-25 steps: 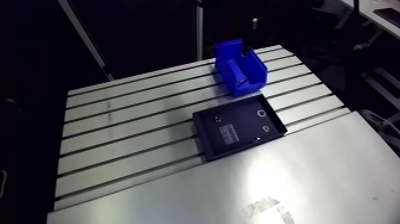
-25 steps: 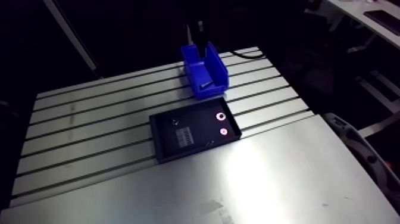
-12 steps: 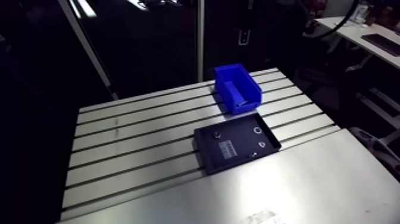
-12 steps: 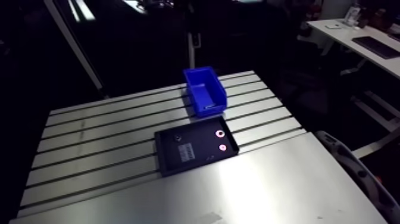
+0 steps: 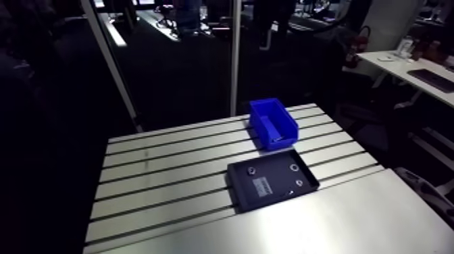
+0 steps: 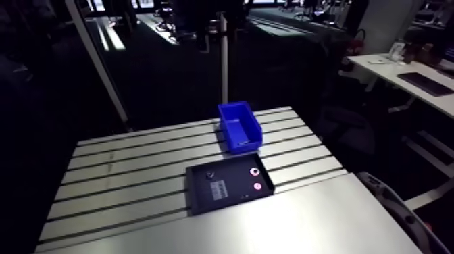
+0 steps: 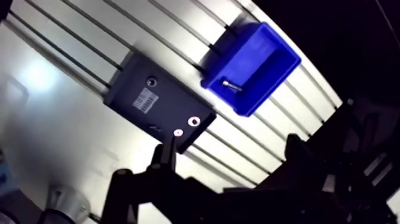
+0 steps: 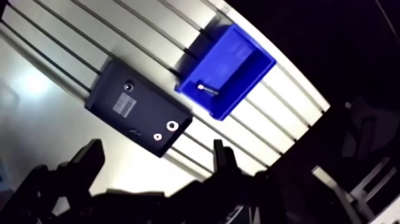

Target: Pick up the M10 bolt from the tray and put it into the blue bin.

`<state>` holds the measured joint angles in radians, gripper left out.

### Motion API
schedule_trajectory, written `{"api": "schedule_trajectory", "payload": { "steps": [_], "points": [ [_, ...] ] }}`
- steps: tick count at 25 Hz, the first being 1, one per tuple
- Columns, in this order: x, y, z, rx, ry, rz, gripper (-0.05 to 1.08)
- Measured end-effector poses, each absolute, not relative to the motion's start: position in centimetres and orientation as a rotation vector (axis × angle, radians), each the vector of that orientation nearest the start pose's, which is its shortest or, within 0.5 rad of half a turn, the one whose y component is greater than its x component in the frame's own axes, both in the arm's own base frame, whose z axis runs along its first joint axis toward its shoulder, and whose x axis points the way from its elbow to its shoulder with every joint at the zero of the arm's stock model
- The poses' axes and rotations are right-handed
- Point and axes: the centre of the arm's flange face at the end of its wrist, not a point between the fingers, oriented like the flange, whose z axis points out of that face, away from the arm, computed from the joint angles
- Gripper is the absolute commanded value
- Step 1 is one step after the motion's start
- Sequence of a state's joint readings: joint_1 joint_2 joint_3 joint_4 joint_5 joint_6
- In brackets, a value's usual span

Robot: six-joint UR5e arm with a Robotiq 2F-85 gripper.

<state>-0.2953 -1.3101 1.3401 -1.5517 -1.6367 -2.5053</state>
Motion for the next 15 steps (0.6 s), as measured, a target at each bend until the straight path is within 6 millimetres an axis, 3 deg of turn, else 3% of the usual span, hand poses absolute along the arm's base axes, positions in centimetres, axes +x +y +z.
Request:
{"api": "schedule_trajectory", "payload": {
  "steps": [8,15],
  "points": [
    [-55.4,1.1,46.6,-0.311,3.009,0.059,0.01],
    [-52.5,-0.7,47.6,-0.018,3.052,0.108,0.01]
  ]
}}
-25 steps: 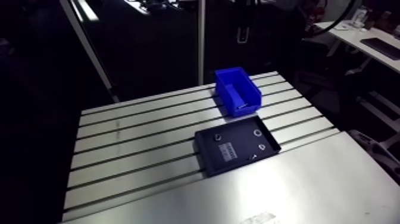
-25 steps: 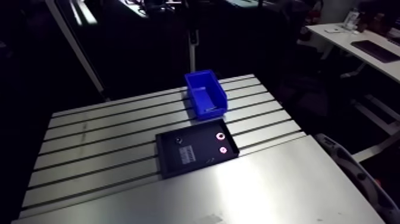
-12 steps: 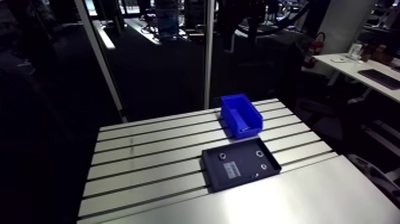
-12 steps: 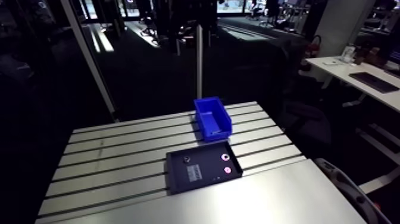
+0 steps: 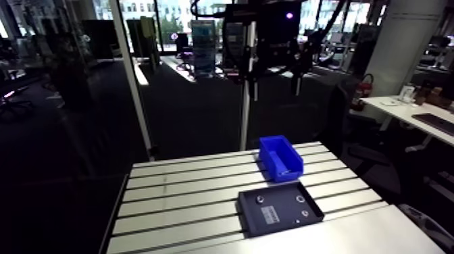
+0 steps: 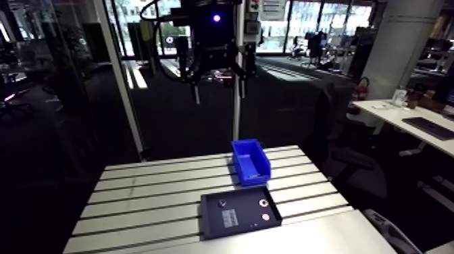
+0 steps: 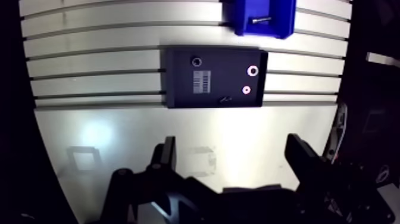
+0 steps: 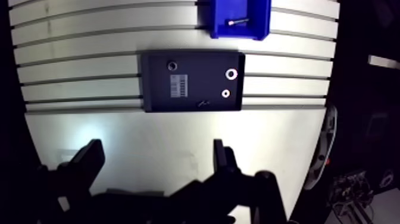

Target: Pick up the M10 bolt from the tray and put it into the blue bin.

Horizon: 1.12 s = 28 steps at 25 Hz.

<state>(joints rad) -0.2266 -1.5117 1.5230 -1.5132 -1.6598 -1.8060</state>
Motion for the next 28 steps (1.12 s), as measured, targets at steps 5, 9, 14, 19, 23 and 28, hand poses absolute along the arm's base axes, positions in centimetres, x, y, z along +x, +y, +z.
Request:
{"api": "schedule_trajectory", "payload": {
  "steps": [5,9,14,19,23,28],
  "points": [
    [-52.4,-0.9,48.6,0.053,3.088,0.113,0.01],
    [-52.5,-0.6,50.4,0.086,3.117,0.098,0.01],
    [-52.1,-0.5,51.9,0.109,3.138,0.04,0.01],
    [-51.8,-0.5,52.1,0.116,3.14,0.012,0.01],
    [-51.8,-0.5,52.0,0.115,3.139,0.006,0.01],
    [-51.7,-0.5,52.0,0.111,3.137,0.004,0.01]
  ]
}}
